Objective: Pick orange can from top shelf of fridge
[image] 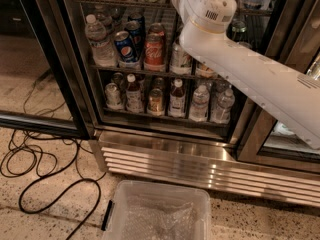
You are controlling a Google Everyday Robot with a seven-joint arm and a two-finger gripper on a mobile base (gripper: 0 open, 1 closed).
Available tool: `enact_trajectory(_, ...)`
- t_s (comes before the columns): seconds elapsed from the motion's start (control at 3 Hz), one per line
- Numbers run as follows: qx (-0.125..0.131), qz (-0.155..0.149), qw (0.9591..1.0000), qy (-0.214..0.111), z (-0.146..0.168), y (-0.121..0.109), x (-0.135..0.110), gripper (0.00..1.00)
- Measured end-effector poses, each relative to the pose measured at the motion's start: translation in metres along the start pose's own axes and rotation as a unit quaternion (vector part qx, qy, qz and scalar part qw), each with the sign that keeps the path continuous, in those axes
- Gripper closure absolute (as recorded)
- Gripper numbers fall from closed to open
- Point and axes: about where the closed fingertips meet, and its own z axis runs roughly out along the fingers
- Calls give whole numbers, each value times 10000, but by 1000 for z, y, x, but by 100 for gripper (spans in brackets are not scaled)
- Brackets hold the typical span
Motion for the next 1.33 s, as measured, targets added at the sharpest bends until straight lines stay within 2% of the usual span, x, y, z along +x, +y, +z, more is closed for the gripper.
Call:
enact_trajectory(0.33, -42, 66, 10000, 17, 1, 2, -3, 100)
enact_trajectory(1.33, 93, 571, 9983, 19, 0, -10, -20, 100)
